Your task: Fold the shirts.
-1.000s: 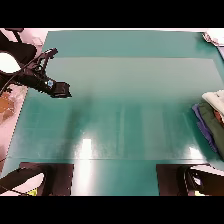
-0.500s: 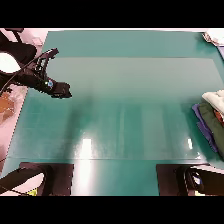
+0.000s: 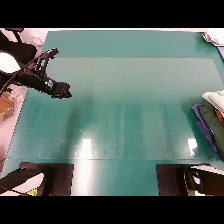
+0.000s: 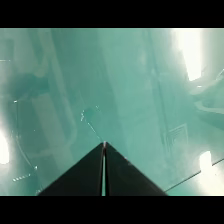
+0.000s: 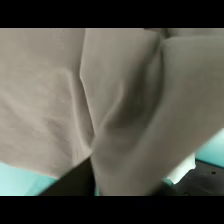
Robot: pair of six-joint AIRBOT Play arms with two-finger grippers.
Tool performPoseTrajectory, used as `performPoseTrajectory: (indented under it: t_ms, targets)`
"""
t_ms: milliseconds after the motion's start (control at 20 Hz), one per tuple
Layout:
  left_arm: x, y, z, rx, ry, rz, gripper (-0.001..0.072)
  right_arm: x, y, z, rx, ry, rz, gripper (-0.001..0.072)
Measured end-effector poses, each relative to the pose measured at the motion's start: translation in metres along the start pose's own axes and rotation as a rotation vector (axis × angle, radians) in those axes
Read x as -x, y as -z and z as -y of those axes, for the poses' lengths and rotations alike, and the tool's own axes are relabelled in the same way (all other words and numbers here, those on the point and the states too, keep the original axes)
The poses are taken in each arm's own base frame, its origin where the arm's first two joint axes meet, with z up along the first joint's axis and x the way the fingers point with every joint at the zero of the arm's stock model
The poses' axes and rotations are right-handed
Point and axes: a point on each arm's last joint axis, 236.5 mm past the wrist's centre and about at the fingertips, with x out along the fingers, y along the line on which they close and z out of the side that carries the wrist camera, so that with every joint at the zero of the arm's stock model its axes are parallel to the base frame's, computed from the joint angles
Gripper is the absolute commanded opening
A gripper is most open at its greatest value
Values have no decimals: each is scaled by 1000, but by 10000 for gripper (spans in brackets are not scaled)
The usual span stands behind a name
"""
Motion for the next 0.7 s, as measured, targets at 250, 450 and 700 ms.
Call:
performPoseTrajectory:
  t_ms: [250,450,700]
  targets:
    - [0,1,0,3,1,-6,22,-5,10,4,-10,6,-18,717]
    - [0,1,0,3,1,-6,22,8,17,9,-27,42,37,720]
    - [0,1,0,1,0,-3,22,32,36,3,-26,57,112,720]
